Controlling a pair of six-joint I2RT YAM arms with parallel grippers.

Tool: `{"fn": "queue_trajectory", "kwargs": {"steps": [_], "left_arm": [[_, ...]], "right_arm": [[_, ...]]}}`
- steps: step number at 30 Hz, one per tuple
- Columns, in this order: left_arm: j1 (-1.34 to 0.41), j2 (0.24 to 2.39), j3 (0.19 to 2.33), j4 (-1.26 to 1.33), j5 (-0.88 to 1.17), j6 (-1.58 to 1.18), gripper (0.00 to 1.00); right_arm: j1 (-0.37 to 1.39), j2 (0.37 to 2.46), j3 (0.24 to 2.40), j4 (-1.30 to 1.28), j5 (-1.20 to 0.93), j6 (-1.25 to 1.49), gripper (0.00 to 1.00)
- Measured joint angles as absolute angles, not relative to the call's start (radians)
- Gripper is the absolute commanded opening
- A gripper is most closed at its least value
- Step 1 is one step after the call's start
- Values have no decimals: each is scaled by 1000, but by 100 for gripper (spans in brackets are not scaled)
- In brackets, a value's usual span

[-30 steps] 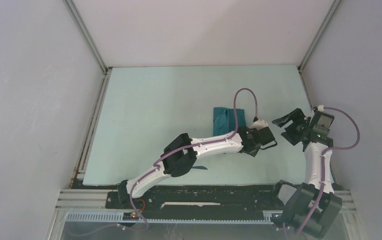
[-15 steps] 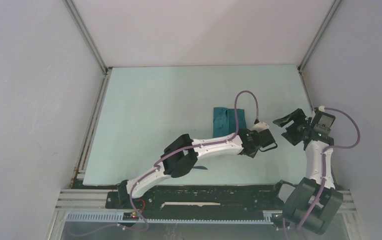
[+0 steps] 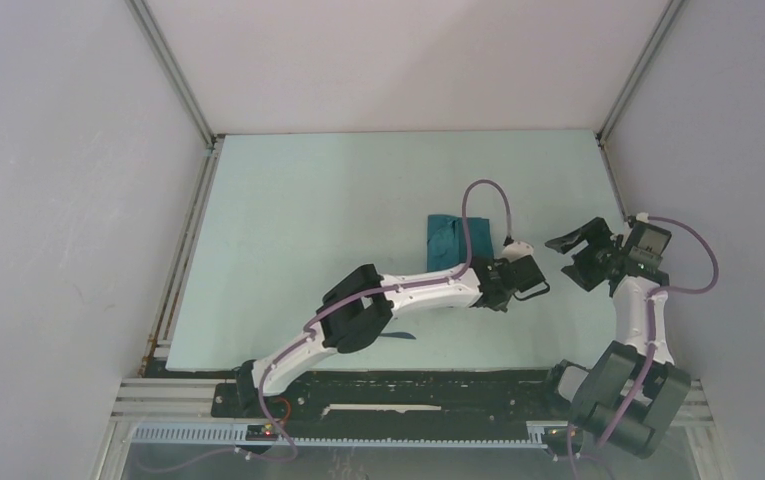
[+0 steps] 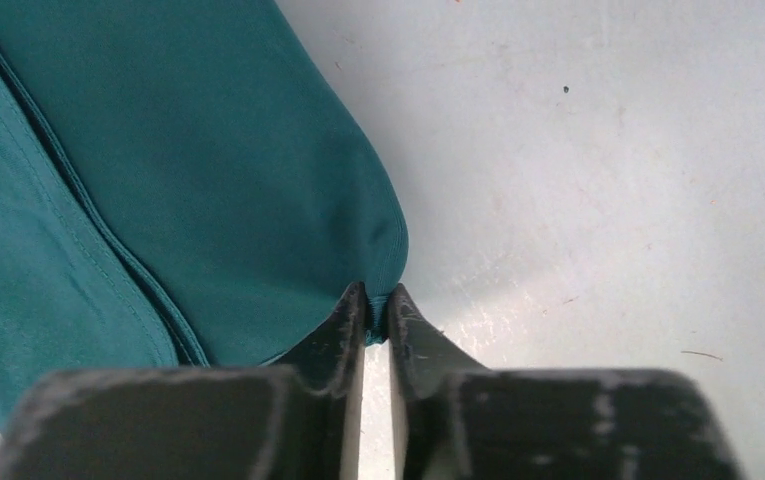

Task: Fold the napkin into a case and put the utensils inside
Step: Pick up the 2/3-rectangle-folded napkin from the center of the board.

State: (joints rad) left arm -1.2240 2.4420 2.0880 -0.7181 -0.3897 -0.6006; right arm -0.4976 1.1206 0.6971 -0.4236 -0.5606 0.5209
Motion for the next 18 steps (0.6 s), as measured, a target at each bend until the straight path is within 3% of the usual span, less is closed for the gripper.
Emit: {"fn": "queue_trajectory", "kwargs": {"steps": [4,18], "left_arm": [[-1208,2414,2043,-691,-354,-602,0],[-1117,2112,1619,-444,-101,-677,0]], "right_arm": [[-475,1141,697,-416,-563,521,91],[-333,1416,695,-258,-763,584,96]]}}
